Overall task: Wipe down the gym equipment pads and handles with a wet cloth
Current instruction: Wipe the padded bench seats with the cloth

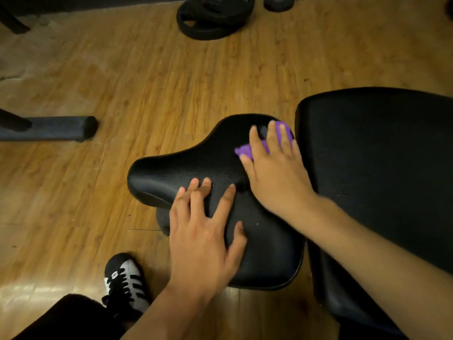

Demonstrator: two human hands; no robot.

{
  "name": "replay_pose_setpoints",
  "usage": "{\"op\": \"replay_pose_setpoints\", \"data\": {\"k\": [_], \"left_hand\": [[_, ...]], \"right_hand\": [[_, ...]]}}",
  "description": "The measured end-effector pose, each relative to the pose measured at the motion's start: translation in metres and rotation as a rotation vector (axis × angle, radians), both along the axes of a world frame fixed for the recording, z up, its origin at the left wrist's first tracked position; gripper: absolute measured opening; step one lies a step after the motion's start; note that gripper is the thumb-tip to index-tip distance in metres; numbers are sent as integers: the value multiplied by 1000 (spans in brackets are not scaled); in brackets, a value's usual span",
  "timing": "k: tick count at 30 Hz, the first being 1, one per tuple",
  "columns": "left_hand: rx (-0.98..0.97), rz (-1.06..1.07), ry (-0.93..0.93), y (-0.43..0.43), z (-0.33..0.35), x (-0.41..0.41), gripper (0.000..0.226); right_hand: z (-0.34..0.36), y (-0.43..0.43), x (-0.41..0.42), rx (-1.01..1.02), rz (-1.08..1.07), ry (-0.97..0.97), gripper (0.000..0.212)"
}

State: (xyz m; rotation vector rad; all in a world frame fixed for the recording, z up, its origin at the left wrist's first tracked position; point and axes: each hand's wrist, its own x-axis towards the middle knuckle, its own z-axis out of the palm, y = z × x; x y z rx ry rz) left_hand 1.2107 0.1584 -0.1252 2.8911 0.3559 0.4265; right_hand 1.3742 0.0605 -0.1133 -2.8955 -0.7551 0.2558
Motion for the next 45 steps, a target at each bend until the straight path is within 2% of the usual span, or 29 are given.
{"op": "replay_pose_setpoints", "data": {"k": [4,6,8,11,14,18,20,25,27,30,35,38,42,45], "left_hand": [[-11,11,6,-1,-1,2,59],[-2,13,17,0,-2,2,59],[-3,14,34,1,-3,0,59],[-8,10,43,2,-2,0,60],[-1,6,42,2,-1,2,59],[-1,8,45,1,2,1,59],[5,7,54,1,2,1,59],[6,22,85,0,2,0,60],[31,19,106,-2,5,0,60],[100,-4,158,-4,10,0,61],[170,-50,157,0,12,7,63],[167,-77,166,4,12,8,65],[81,-101,172,8,9,8,67],[102,-124,159,12,5,11,68]], "right_hand": [[-5,41,87,189,-140,154,54],[-8,32,62,144,-172,86,57],[-1,6,0,105,-128,25,64],[4,-22,-58,80,-40,38,68],[-7,-2,-4,117,-98,2,66],[-7,26,75,280,-206,170,53],[-8,22,58,227,-215,118,56],[2,-27,-61,159,-93,45,67],[3,-31,-58,146,-51,86,67],[3,-8,-11,237,-48,147,58],[-5,24,41,143,-35,47,65],[-2,16,22,144,-62,26,64],[3,-9,-43,159,-105,-17,60],[-5,-3,-23,174,-141,-29,58]]}}
